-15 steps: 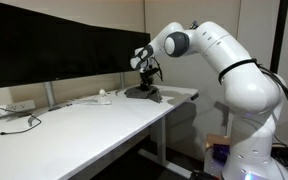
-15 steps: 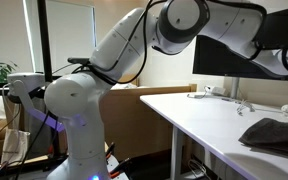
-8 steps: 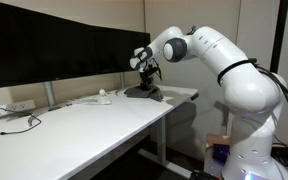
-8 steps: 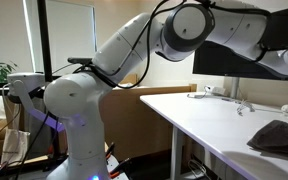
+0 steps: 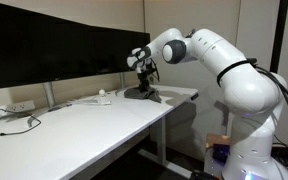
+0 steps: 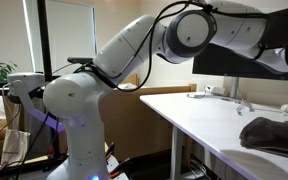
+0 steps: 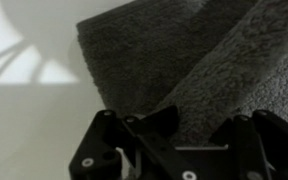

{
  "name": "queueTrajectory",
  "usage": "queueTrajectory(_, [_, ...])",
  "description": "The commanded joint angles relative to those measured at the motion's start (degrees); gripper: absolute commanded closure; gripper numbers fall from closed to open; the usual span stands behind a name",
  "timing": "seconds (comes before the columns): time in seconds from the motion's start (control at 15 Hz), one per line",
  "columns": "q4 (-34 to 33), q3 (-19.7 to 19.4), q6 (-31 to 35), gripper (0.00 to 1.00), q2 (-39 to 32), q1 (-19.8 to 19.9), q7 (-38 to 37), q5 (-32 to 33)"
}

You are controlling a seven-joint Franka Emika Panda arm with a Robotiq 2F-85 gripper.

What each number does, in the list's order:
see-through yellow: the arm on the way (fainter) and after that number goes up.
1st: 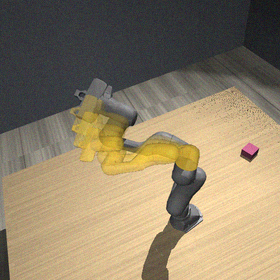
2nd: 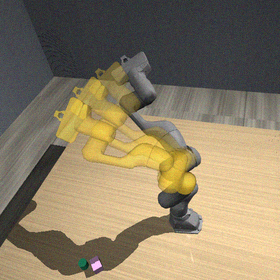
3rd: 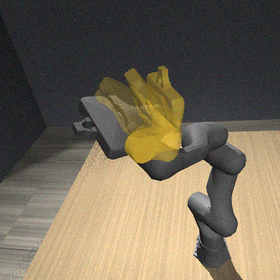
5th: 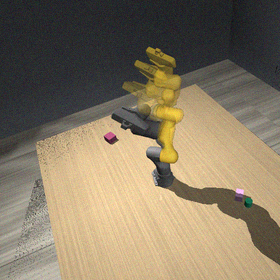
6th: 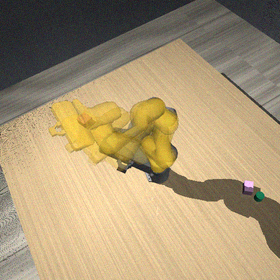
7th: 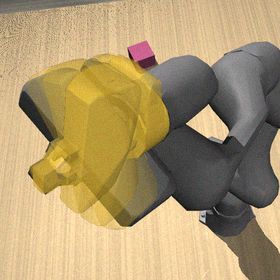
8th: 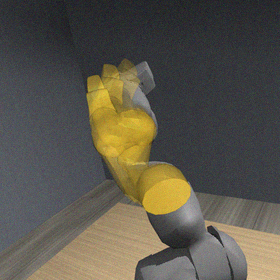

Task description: Wipe the desk with the cloth

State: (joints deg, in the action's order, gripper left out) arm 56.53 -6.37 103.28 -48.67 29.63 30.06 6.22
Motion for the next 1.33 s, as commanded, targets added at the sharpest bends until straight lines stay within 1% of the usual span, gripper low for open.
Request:
queueTrajectory(0.0, [10.5,2.8,1.1,0.92,5.6,-4.9,-1.8,-0.4])
queueTrajectory(0.27, [17.0,5.2,1.6,0.93,9.1,-11.9,-6.2,-0.2])
queueTrajectory(0.4, [18.8,6.1,1.6,0.92,10.2,-14.3,-8.2,-0.5])
queueTrajectory(0.47, [19.0,5.3,1.3,0.93,10.7,-15.8,-8.7,-1.1])
queueTrajectory(0.67, [20.6,5.2,1.5,0.93,11.7,-17.5,-9.7,-1.1])
queueTrajectory(0.93, [21.0,4.1,2.2,0.93,12.1,-16.8,-9.4,-1.0])
queueTrajectory(1.0, [20.3,3.6,2.3,0.93,11.7,-16.0,-9.2,-1.1])
queueTrajectory(1.07, [20.9,2.9,2.8,0.93,12.1,-14.8,-8.2,-1.2])
queueTrajectory(1.27, [18.0,1.2,2.0,0.93,10.4,-12.3,-8.5,-1.4])
